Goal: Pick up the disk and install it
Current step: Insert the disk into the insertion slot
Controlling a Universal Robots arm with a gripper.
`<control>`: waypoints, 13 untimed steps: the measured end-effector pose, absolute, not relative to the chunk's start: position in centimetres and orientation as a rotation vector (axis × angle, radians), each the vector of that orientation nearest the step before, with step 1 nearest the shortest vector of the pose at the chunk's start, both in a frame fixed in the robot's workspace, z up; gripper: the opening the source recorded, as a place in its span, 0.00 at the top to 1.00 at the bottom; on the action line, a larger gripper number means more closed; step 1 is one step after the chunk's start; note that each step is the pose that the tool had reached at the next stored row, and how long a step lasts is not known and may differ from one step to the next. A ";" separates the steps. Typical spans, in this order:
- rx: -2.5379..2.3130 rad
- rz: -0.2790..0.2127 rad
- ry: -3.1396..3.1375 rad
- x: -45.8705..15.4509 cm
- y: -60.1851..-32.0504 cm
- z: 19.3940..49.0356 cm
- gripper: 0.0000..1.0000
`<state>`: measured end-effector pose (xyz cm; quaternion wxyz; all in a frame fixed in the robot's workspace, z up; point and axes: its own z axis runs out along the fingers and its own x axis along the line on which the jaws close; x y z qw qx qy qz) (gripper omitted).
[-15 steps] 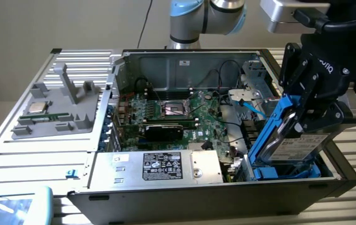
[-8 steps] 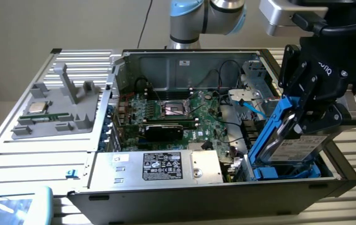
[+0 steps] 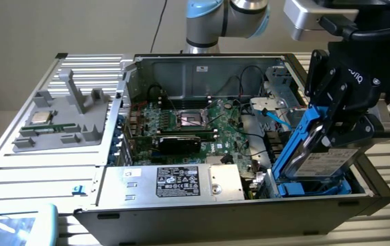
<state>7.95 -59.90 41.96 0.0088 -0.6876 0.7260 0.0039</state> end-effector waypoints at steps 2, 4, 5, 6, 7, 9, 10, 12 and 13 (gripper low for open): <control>-2.148 0.012 2.268 8.0 -59.9 42.0 0.63; -2.148 0.012 2.268 8.0 -59.9 41.9 0.63; -2.149 0.012 2.268 8.0 -59.9 41.9 0.63; -2.149 0.013 2.268 8.0 -59.9 41.9 0.63; -2.149 0.012 2.268 8.0 -59.9 41.9 0.63; -2.149 0.012 2.268 8.0 -59.9 41.8 0.63; -2.149 0.012 2.268 8.0 -59.9 41.7 0.63; -2.149 0.012 2.268 8.0 -59.9 41.6 0.63; -2.149 0.012 2.268 8.0 -59.9 41.5 0.63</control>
